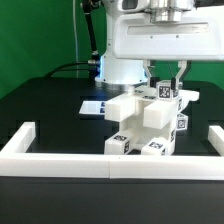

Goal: Assemble chair

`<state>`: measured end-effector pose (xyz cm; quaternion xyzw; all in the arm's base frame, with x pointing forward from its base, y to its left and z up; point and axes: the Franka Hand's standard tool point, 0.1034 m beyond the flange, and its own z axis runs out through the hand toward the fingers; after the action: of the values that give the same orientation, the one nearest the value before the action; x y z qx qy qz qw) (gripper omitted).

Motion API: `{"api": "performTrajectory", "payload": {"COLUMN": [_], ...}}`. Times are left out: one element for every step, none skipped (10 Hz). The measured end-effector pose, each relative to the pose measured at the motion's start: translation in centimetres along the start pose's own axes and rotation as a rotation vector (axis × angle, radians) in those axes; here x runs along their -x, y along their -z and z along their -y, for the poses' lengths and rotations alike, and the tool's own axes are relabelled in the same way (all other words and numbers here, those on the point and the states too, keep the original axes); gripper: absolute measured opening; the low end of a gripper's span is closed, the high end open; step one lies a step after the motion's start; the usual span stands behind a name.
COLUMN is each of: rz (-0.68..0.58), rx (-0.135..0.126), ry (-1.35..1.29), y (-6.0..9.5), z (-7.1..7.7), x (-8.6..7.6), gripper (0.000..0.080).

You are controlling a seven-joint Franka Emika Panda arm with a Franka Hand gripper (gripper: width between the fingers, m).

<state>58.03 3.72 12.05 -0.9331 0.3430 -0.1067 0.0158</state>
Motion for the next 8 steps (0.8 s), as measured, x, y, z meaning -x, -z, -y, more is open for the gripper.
{"api": "performTrajectory", "payload": {"rz": [0.0,-0.001,0.002,0.002,0.001,0.001,0.002,0.001], "rx": [-0.002,-0.003,-0.007,-0.007,-0.006,-0.003,-0.006,-0.009], "ry": [-0.097,-0.184,-0.247,-0.245,-0.224,-0.164,-0.152,-0.095], "y": [0.0,0.0,0.0,0.0,0.0,0.1,0.3,0.3], "z": [0.0,0.0,0.1,0.1,0.2,0.5,0.9,1.2], "x": [-0.1,-0.1,-0.1,-0.1,0.0,0.3,0.7,0.9], "gripper": [0.0284,0.0284,0.0284,0.0284,0.0284,0.0445,0.0592,0.0592]}}
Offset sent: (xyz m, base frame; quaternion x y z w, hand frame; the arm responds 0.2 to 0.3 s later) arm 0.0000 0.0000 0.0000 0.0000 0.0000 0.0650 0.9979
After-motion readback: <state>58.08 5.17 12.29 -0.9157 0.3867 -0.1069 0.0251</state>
